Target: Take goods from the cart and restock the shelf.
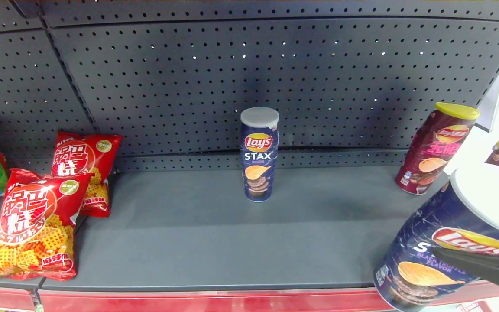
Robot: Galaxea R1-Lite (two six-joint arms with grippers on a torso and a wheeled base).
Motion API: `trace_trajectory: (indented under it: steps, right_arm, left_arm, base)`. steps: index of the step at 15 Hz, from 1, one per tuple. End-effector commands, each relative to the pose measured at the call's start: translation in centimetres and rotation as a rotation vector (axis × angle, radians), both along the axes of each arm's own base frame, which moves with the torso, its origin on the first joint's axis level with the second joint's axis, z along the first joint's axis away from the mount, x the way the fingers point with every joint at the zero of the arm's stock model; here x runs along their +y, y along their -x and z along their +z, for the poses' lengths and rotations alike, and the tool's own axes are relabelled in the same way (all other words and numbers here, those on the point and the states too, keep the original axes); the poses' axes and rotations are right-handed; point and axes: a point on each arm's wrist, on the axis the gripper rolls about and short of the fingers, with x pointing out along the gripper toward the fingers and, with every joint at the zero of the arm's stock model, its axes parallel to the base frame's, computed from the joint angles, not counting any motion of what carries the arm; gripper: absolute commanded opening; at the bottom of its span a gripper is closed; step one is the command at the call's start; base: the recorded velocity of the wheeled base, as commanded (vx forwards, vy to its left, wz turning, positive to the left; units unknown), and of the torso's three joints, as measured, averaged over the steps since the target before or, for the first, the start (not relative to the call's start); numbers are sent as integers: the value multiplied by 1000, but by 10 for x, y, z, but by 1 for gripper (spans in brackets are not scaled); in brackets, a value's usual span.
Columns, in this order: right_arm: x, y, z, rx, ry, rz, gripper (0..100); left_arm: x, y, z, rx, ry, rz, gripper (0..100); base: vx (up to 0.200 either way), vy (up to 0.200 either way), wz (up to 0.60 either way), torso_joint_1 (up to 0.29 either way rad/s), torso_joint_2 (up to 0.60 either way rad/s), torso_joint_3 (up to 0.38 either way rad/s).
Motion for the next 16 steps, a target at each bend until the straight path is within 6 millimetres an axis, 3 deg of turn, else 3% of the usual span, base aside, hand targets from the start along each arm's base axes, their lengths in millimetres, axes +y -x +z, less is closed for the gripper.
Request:
trace_trajectory:
  steps: [1,2,3,5,7,9,11,12,13,14,16]
  right_arm:
    - [0,-1,1,-1,0,1,0]
    - [0,-1,0,1,0,2,0]
    - [0,-1,0,3,1,2,0]
    - [1,-2,2,11,-10,-1,0]
    - [1,-2,6,8,-23,-4,0]
    - [1,0,8,0,-30,0,0]
    - [3,-1,14,4,-48,14,0]
    - [5,-2,15,9,-52,27,0]
    - [6,-1,16,13,-56,38,0]
    - [10,-4,15,30,-53,55,0]
    - [11,-6,14,37,-50,56,0]
  left_arm:
    - [2,-4,42,-25,130,-50,100]
    - [2,-3,42,-28,108,-67,100]
    - [4,-4,44,-37,-109,-102,100]
    - [3,-13,43,47,-197,-127,100]
    - [0,-33,78,101,-203,-131,100]
    - [-9,-77,124,88,-202,-161,100]
    - [-29,-152,163,5,-252,-298,100]
    - [-37,-187,162,12,-320,-339,100]
    - [-43,-206,155,31,-355,-373,100]
    - [-60,-227,135,105,-370,-472,100]
    - [-80,-245,115,198,-334,-560,100]
  base:
    - [0,0,0,0,0,0]
    - [0,0,0,0,0,0]
    - [0,0,0,0,0,0]
    - [0,0,0,0,0,0]
    - [0,0,0,0,0,0]
    - [0,0,0,0,0,0]
    - [0,0,0,0,0,0]
    - [0,0,0,0,0,0]
    - [0,0,0,0,0,0]
    - [0,0,0,0,0,0]
    - [0,0,0,0,0,0]
